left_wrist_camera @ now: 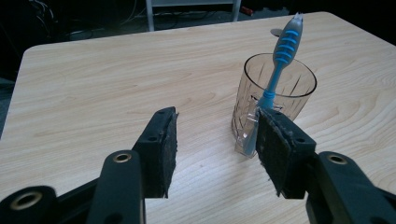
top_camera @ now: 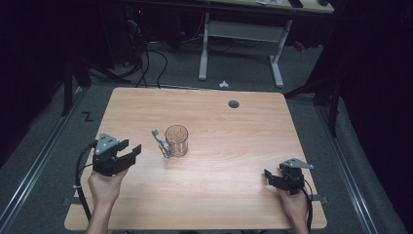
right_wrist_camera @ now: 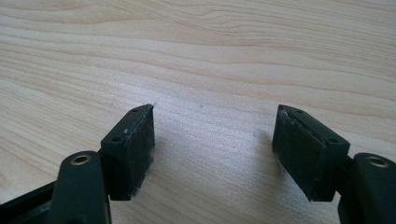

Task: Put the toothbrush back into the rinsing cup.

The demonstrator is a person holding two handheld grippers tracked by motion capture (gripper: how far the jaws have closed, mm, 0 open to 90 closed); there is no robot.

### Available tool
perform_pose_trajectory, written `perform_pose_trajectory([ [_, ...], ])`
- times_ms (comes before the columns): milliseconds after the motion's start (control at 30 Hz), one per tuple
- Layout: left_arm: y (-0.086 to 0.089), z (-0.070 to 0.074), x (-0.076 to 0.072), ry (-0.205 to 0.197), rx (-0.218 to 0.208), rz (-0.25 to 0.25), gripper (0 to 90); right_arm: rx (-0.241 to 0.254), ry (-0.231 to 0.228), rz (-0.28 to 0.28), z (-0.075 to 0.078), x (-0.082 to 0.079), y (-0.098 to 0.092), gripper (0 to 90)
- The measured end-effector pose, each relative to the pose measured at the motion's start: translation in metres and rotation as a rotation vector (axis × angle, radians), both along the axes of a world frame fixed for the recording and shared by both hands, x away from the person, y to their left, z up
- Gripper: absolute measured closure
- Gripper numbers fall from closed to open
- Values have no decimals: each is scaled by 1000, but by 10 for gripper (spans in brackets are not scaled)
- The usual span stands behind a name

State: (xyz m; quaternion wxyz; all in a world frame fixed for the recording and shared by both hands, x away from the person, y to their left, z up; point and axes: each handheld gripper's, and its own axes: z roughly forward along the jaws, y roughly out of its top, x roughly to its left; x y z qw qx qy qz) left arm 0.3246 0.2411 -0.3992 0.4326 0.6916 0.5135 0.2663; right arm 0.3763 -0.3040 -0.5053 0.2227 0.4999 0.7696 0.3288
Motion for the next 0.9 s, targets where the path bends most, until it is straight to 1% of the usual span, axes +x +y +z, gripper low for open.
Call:
perform_pose_trajectory([
  [67,2,0,-2,-1,-9,4,486,0,0,0,0,0,0,300],
  [200,6,-2,-7,-2,-11,17,486,0,0,0,0,0,0,300],
  [533,13,-6,-13,1,-23,41,486,0,0,0,0,0,0,300],
  [900,18,-15,-18,18,-25,64,487,0,0,0,0,0,0,300],
])
